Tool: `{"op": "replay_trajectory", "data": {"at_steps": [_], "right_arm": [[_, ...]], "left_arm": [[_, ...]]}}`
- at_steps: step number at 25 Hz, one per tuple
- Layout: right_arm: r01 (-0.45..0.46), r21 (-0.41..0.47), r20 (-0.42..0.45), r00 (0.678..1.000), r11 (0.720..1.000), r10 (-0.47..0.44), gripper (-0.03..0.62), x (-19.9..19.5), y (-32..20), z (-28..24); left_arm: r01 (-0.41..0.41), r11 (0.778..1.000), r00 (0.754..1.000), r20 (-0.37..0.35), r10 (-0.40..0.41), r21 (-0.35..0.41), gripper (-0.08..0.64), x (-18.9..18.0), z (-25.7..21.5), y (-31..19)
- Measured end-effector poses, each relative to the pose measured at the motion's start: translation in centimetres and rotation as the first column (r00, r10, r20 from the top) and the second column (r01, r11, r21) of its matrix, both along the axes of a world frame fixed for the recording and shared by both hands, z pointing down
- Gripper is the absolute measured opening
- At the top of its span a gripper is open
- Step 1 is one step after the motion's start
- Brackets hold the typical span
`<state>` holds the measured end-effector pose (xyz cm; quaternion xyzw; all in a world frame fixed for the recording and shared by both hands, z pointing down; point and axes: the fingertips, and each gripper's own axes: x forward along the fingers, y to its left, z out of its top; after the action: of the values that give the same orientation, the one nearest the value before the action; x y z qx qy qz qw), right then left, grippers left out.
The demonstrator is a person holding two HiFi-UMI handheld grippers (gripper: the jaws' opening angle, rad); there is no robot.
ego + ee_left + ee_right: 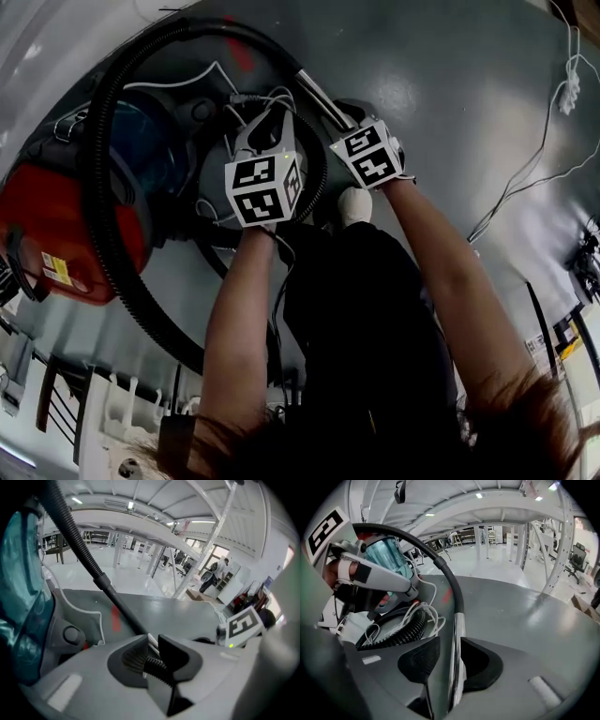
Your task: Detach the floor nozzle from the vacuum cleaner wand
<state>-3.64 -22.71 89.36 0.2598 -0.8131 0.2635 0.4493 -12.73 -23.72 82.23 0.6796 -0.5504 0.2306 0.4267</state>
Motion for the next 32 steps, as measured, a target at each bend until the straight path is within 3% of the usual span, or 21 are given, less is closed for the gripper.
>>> {"op": "replay_trajectory", "data": {"at_steps": [7,10,13,15,19,24,32], "right_arm": [[0.085,-0.046,-0.094,0.992,0.995,-0.089,0.221,-1.3,-0.9,5.2],[0.121,-0.06,-0.111,0.986,0.991,-0.127,0.228,-1.6,-0.9,6.7],[0.145,-0.067,-0.148,0.977,0.987,-0.154,0.183,-1.4,-1.2,7.7],[0.16,-0.078,-0.179,0.969,0.984,-0.172,0.186,-1.4,-1.4,8.3],[0.104,-0.099,-0.202,0.972,0.99,-0.122,0.176,-1.5,-1.1,8.6],[0.061,-0.046,-0.161,0.985,0.997,-0.068,0.172,-0.2,-1.1,5.5],[0.035,0.111,-0.069,0.997,0.993,-0.027,0.167,0.7,-0.2,-5.0]], "left_arm": [[0.089,0.996,0.995,-0.057,-0.088,0.017,0.126,-1.4,1.5,-0.5],[0.104,0.994,0.992,-0.069,-0.103,0.015,0.14,-1.9,2.2,-0.4],[0.094,0.995,0.994,-0.061,-0.093,0.025,0.129,-2.1,2.5,-0.4],[0.073,0.997,0.996,-0.055,-0.071,0.031,0.126,-1.7,2.7,-0.5],[0.027,0.999,0.999,-0.045,-0.026,0.026,0.129,-1.2,3.0,-0.2],[0.063,0.998,0.996,-0.069,-0.062,0.019,0.161,-1.0,1.1,-1.1],[0.117,0.993,0.988,-0.108,-0.114,0.017,0.213,-1.1,-5.5,-3.5]]}}
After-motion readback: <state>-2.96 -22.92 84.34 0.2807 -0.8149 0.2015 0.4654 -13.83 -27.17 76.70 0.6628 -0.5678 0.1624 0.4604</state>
